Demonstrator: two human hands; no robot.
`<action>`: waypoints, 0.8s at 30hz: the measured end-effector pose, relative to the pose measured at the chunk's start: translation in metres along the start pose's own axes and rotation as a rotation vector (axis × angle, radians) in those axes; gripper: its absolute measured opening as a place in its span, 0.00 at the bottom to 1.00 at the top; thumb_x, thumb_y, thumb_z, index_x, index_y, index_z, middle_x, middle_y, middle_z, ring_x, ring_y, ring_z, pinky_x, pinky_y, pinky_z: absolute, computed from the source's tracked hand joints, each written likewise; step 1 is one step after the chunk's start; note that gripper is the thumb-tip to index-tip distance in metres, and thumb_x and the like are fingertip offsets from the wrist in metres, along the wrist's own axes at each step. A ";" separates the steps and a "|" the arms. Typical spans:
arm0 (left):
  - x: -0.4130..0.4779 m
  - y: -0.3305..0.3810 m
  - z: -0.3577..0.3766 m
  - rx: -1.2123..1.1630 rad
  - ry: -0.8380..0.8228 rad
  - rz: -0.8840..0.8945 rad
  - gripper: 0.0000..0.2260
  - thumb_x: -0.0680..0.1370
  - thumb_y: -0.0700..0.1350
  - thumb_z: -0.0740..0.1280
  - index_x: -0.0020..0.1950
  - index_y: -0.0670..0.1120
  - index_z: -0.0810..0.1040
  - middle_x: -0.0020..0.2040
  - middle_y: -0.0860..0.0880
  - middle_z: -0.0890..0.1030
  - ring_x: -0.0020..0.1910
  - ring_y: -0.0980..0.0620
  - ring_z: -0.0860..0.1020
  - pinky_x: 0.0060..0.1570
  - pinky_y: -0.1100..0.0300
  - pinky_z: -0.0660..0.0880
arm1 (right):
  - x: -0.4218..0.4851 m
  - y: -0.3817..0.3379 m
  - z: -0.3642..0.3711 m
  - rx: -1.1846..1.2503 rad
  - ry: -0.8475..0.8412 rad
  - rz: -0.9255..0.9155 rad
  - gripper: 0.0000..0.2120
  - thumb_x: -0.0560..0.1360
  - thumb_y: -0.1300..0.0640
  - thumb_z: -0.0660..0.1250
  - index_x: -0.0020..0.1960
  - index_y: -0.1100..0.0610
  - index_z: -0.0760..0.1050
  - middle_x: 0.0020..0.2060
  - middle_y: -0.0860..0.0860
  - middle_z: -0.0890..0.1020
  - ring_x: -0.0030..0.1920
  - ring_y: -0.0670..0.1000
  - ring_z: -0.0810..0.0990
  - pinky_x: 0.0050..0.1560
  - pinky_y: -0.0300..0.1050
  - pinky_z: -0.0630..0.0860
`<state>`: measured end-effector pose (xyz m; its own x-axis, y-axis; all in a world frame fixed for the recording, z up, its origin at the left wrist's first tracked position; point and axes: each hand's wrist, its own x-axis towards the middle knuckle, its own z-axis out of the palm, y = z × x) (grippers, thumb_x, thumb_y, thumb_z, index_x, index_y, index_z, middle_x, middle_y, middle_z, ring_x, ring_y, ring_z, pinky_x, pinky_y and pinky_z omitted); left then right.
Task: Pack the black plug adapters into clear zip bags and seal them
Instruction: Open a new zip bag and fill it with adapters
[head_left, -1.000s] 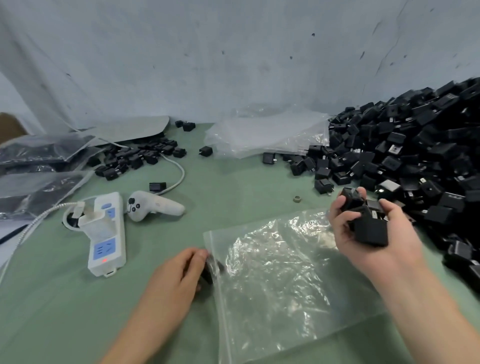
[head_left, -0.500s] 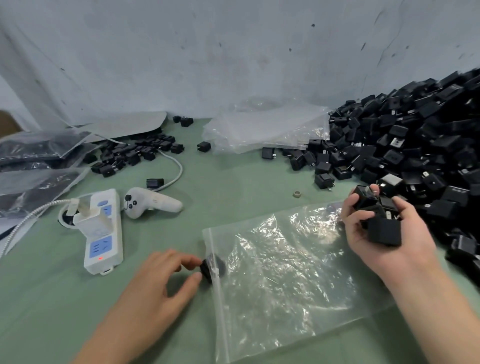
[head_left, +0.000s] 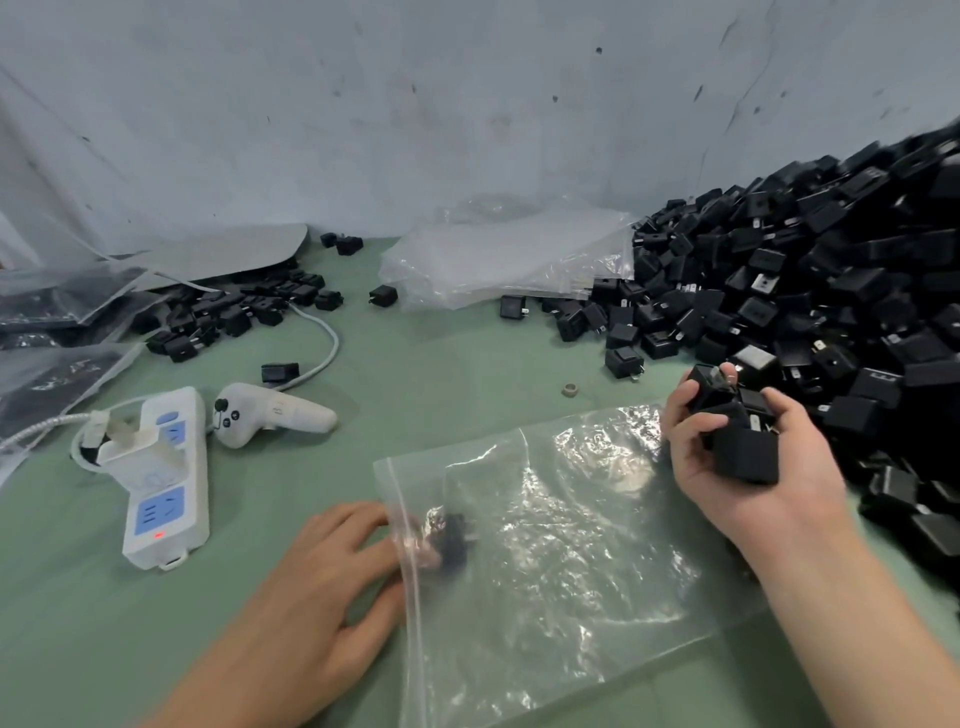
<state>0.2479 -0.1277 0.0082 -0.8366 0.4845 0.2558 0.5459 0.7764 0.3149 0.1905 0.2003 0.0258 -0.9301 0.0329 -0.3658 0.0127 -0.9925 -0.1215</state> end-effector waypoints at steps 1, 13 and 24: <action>0.003 0.001 0.001 0.029 -0.016 0.013 0.13 0.79 0.53 0.60 0.59 0.60 0.81 0.62 0.59 0.77 0.61 0.58 0.74 0.61 0.62 0.67 | 0.001 -0.001 0.000 -0.001 0.003 -0.003 0.14 0.78 0.49 0.63 0.48 0.56 0.83 0.49 0.54 0.83 0.42 0.53 0.83 0.27 0.38 0.75; 0.066 0.038 0.031 0.094 -0.179 0.043 0.23 0.80 0.62 0.49 0.70 0.61 0.73 0.74 0.53 0.67 0.64 0.52 0.76 0.63 0.51 0.76 | 0.004 -0.006 -0.004 0.057 0.002 0.046 0.12 0.79 0.50 0.61 0.51 0.53 0.81 0.48 0.54 0.83 0.42 0.51 0.82 0.26 0.39 0.75; 0.075 0.043 0.040 0.201 -0.131 0.088 0.20 0.81 0.58 0.55 0.68 0.55 0.76 0.68 0.50 0.75 0.59 0.51 0.78 0.60 0.60 0.73 | 0.004 -0.013 -0.007 0.068 0.013 0.051 0.12 0.77 0.51 0.63 0.57 0.53 0.80 0.50 0.54 0.83 0.42 0.53 0.83 0.26 0.40 0.75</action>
<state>0.2069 -0.0419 0.0039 -0.7922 0.5918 0.1491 0.6077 0.7872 0.1048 0.1890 0.2137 0.0191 -0.9239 -0.0170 -0.3823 0.0347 -0.9986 -0.0394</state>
